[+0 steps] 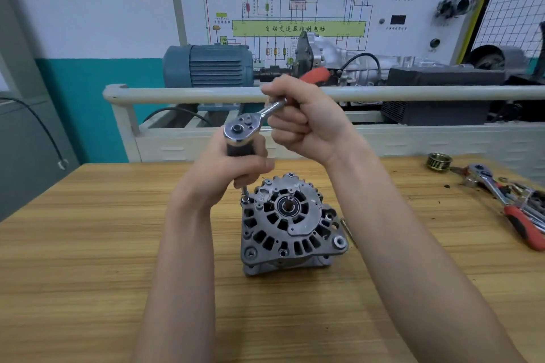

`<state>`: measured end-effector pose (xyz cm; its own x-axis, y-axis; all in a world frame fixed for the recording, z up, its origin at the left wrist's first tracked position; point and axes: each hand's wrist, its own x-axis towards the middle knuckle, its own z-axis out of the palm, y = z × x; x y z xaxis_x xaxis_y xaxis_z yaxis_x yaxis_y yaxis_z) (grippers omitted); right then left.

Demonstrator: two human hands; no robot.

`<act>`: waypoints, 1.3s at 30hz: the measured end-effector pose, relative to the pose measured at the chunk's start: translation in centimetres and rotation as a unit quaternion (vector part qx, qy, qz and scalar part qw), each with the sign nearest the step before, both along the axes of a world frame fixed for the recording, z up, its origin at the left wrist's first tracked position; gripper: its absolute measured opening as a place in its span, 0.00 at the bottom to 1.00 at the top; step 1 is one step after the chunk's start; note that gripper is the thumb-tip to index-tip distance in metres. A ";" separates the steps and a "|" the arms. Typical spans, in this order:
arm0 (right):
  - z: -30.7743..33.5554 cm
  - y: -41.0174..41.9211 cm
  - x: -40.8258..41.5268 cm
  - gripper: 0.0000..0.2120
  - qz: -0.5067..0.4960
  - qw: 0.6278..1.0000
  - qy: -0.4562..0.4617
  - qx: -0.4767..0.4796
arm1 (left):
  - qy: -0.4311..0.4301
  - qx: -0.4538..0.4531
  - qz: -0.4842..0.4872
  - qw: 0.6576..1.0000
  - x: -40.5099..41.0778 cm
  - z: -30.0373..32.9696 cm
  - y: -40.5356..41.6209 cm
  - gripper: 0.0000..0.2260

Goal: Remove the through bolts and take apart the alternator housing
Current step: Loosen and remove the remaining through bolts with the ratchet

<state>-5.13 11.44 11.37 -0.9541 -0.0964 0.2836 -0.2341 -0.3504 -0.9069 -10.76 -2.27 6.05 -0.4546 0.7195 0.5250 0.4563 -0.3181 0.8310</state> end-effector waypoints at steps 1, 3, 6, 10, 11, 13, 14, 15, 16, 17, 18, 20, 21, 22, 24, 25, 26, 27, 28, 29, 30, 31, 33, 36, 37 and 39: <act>0.2 0.0 -0.1 0.27 0.004 1.000 -0.007 -0.003 | -0.008 0.001 0.013 1.000 0.1 0.0 0.2 0.12; 0.0 -0.3 -0.1 0.26 -0.018 0.998 -0.005 -0.052 | -0.039 0.032 0.050 0.997 0.4 0.3 0.6 0.14; -1.7 -1.2 0.4 0.21 -0.121 0.980 0.059 -0.146 | -0.069 0.098 0.168 0.979 0.8 0.7 1.7 0.15; -4.3 -2.9 1.8 0.17 -0.264 0.931 0.166 -0.193 | -0.082 0.137 0.296 0.942 1.8 0.6 3.8 0.11; -4.5 -2.9 2.0 0.17 -0.271 0.926 0.175 -0.197 | -0.069 0.128 0.287 0.947 1.8 0.6 3.8 0.11; -4.4 -2.2 2.1 0.18 -0.239 0.939 0.160 -0.190 | -0.026 0.087 0.217 0.972 1.2 0.4 2.8 0.10; -4.0 -1.6 2.1 0.18 -0.201 0.954 0.140 -0.175 | 0.003 0.062 0.164 0.984 0.8 0.4 2.1 0.11; -3.5 -1.0 1.8 0.19 -0.157 0.969 0.114 -0.154 | 0.026 0.037 0.112 0.993 0.5 0.3 1.4 0.12; -2.9 -0.5 1.6 0.21 -0.115 0.981 0.087 -0.130 | 0.034 0.016 0.068 0.997 0.4 0.2 1.0 0.12; -2.3 -0.1 1.3 0.23 -0.084 0.989 0.063 -0.107 | 0.030 0.000 0.043 0.999 0.4 0.1 0.8 0.12; -1.7 0.2 1.0 0.24 -0.063 0.993 0.045 -0.089 | 0.020 -0.008 0.036 0.999 0.3 0.0 0.7 0.12; -1.1 0.3 0.5 0.25 -0.051 0.995 0.027 -0.086 | -0.011 -0.001 0.047 0.999 0.4 0.0 1.0 0.13; -1.1 0.2 0.5 0.24 -0.059 0.993 0.029 -0.100 | -0.027 0.012 0.054 0.998 0.4 0.1 1.2 0.13; -1.4 -0.1 0.5 0.23 -0.076 0.989 0.040 -0.121 | -0.041 0.030 0.067 0.996 0.5 0.2 1.3 0.15; -2.6 -0.9 0.8 0.19 -0.139 0.972 0.090 -0.164 | -0.056 0.067 0.128 0.988 0.7 0.5 1.9 0.16; -3.3 -1.5 1.1 0.17 -0.181 0.960 0.120 -0.179 | -0.060 0.087 0.170 0.980 0.9 0.6 2.3 0.14; -4.0 -2.1 1.4 0.16 -0.219 0.946 0.148 -0.188 | -0.062 0.105 0.214 0.969 1.2 0.6 2.7 0.11; -4.4 -2.6 1.7 0.16 -0.249 0.933 0.172 -0.195 | -0.063 0.119 0.251 0.958 1.5 0.7 3.2 0.11; -4.7 -3.0 1.9 0.16 -0.269 0.923 0.188 -0.200 | -0.063 0.124 0.273 0.952 1.9 0.7 3.6 0.12; -4.9 -3.1 2.1 0.17 -0.277 0.918 0.196 -0.203 | -0.058 0.123 0.278 0.951 2.0 0.7 3.8 0.13; -4.9 -3.0 2.2 0.17 -0.275 0.918 0.198 -0.205 | -0.049 0.114 0.268 0.955 2.0 0.6 3.7 0.13; -4.8 -2.7 2.3 0.18 -0.265 0.923 0.192 -0.203 | -0.036 0.098 0.246 0.964 1.8 0.6 3.4 0.13; -4.5 -1.7 2.5 0.17 -0.231 0.940 0.170 -0.184 | 0.000 0.059 0.178 0.982 1.0 0.4 2.4 0.12; -4.1 -0.2 2.4 0.13 -0.134 0.971 0.133 -0.144 | 0.039 0.009 0.071 0.997 0.4 0.2 1.1 0.11; -4.0 0.1 2.3 0.13 -0.100 0.978 0.121 -0.135 | 0.040 -0.007 0.053 0.998 0.5 0.2 1.0 0.12; -3.9 0.6 2.1 0.13 -0.066 0.982 0.105 -0.139 | 0.033 -0.021 0.064 0.997 0.8 0.2 1.3 0.12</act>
